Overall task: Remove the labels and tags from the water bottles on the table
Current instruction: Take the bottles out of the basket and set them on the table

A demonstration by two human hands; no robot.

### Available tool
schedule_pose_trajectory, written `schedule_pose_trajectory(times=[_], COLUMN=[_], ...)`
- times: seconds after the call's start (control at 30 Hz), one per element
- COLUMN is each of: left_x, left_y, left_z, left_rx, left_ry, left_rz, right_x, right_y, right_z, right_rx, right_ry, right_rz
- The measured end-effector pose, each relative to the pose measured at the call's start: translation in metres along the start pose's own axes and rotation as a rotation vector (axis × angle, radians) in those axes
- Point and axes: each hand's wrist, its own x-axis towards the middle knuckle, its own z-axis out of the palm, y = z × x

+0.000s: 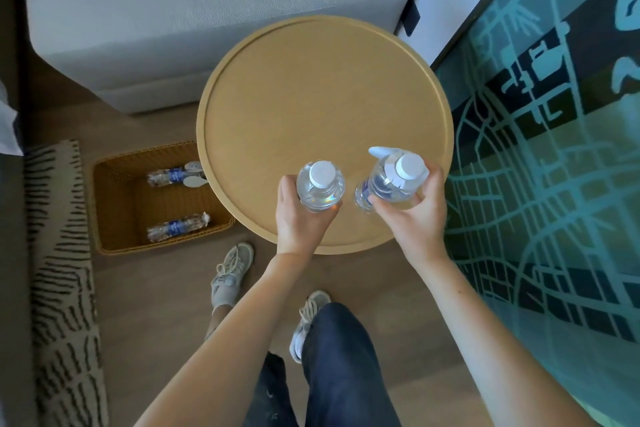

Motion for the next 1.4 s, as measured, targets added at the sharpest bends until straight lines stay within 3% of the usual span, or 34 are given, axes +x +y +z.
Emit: schedule_pose_trajectory(times=[0.17,0.37,0.57,0.73,0.9,1.17,1.4], left_x=[-0.004,-0.024,-0.055,-0.085,-0.126,-0.179,-0.151], left_y=[0.004,0.032,0.093,0.127,0.093,-0.002,-0.038], left_z=[-0.018,-0.092,-0.19,-0.27,-0.327,-0.403,-0.522], left_rx=[0.056,0.165,0.267,0.52,0.656,0.746,0.756], left_ry=[-0.089,-0.144,-0.041,0.18,0.296,0.052,0.022], left_rz=[0.059,0.206,0.335,0.496,0.516,0.321,0.301], right_x=[-0.004,-0.035,-0.044,-0.059,-0.104,-0.201,-0.243], right_y=[-0.01,-0.061,-0.158,-0.225,-0.237,-0.203,-0.232], right_z=[-0.003,-0.03,-0.026,0.01,0.06,0.129,0.215], right_rx=[-0.012,-0.04,-0.214,-0.373,-0.44,-0.631,-0.689], right_ry=[-0.037,0.005,0.083,-0.099,-0.306,-0.661,-0.582], right_rz=[0.023,0.109,-0.345,-0.628,-0.777,-0.764,-0.64])
